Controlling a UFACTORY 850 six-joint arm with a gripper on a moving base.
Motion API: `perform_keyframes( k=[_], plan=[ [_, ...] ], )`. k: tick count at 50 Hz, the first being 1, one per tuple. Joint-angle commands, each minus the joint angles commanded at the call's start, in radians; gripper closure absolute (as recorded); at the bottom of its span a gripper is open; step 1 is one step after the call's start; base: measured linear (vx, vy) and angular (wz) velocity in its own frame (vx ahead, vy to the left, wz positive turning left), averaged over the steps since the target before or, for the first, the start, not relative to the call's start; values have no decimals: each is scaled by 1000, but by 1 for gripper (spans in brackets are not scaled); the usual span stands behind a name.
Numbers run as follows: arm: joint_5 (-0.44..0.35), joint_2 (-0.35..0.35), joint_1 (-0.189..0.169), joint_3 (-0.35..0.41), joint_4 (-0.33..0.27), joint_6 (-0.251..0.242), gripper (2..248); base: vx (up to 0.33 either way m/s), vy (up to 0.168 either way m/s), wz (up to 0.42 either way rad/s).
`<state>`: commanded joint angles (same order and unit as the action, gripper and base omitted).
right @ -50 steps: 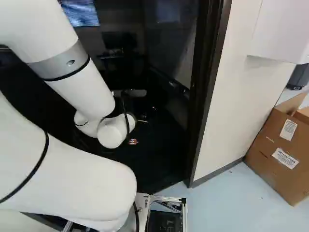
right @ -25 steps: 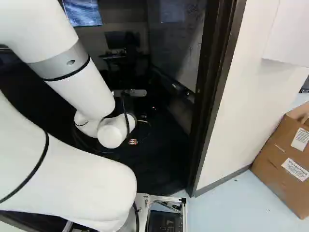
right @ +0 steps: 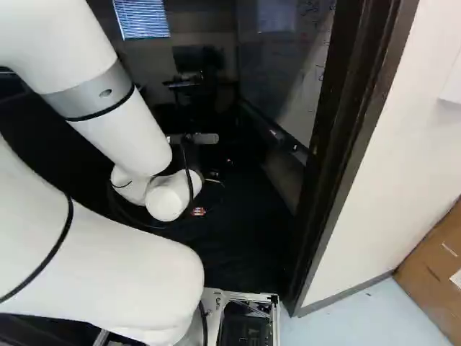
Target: Open the door and move inside
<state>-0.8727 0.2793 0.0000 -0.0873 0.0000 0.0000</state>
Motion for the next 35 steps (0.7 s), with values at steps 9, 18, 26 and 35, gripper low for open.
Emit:
perform_keyframes(
  k=[9, 18, 26, 35],
  plan=[
    [0, 0, 0, 0, 0, 0, 3, 132, 11, 192],
    [0, 0, 0, 0, 0, 0, 3, 123, 12, 210],
    [0, 0, 0, 0, 0, 0, 3, 79, 2, 109],
    [0, 0, 0, 0, 0, 0, 3, 89, 24, 139]
  ],
)
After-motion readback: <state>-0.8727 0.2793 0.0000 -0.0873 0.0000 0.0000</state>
